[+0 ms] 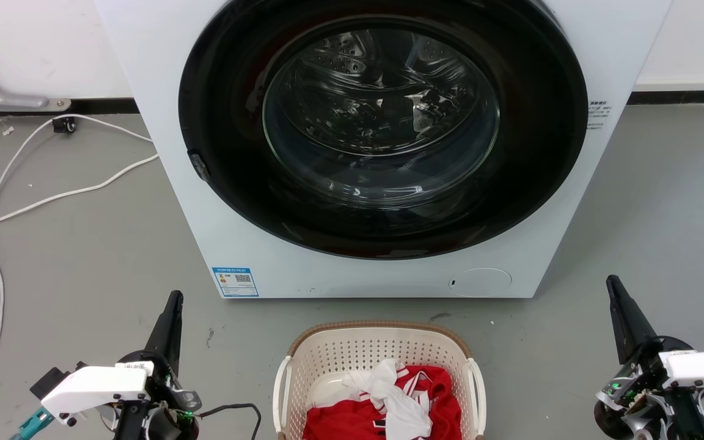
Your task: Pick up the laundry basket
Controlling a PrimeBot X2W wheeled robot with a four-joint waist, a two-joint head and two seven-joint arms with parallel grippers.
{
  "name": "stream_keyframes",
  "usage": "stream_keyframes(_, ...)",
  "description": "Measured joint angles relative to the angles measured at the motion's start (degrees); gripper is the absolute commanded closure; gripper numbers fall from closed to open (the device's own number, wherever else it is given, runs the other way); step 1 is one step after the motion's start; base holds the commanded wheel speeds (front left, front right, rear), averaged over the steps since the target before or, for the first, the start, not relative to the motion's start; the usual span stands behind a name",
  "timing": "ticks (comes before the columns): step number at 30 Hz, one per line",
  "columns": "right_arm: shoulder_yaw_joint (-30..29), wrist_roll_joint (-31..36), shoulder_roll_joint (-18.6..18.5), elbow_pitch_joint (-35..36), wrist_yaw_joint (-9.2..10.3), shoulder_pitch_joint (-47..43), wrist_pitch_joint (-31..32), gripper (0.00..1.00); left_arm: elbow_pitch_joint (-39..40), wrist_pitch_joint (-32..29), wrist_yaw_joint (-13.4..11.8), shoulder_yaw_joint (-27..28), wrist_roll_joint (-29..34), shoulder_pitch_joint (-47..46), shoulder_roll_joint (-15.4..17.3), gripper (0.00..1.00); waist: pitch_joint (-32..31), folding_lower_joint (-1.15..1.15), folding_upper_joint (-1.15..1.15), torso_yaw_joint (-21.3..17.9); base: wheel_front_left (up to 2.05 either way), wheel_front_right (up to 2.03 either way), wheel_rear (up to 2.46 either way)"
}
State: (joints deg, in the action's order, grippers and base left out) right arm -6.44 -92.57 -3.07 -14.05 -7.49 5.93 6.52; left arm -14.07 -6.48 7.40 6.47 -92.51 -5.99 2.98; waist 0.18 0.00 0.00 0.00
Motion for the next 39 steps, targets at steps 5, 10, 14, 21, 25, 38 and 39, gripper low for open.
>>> stream_keyframes(5,0.0,0.0,0.0,0.0,0.0,0.0,0.0,1.0,0.0,0.0,0.0,0.0,0.0,0.0,0.0,1.0,0.0,0.0,0.0,0.0,0.0,0.0,0.0)
stream_keyframes(10,0.0,0.0,0.0,0.0,0.0,0.0,0.0,1.0,0.0,0.0,0.0,0.0,0.0,0.0,0.0,1.0,0.0,0.0,0.0,0.0,0.0,0.0,0.0)
stream_keyframes(14,0.0,0.0,0.0,0.0,0.0,0.0,0.0,1.0,0.0,0.0,0.0,0.0,0.0,0.0,0.0,1.0,0.0,0.0,0.0,0.0,0.0,0.0,0.0)
stream_keyframes(21,0.0,0.0,0.0,0.0,0.0,0.0,0.0,1.0,0.0,0.0,0.0,0.0,0.0,0.0,0.0,1.0,0.0,0.0,0.0,0.0,0.0,0.0,0.0)
stream_keyframes(25,0.0,0.0,0.0,0.0,0.0,0.0,0.0,1.0,0.0,0.0,0.0,0.0,0.0,0.0,0.0,1.0,0.0,0.0,0.0,0.0,0.0,0.0,0.0)
stream_keyframes(38,-0.1,0.0,0.0,0.0,0.0,0.0,0.1,1.0,0.0,0.0,0.0,0.0,0.0,0.0,0.0,1.0,0.0,0.0,0.0,0.0,0.0,0.0,0.0)
stream_keyframes(39,-0.1,0.0,0.0,0.0,0.0,0.0,0.1,1.0,0.0,0.0,0.0,0.0,0.0,0.0,0.0,1.0,0.0,0.0,0.0,0.0,0.0,0.0,0.0)
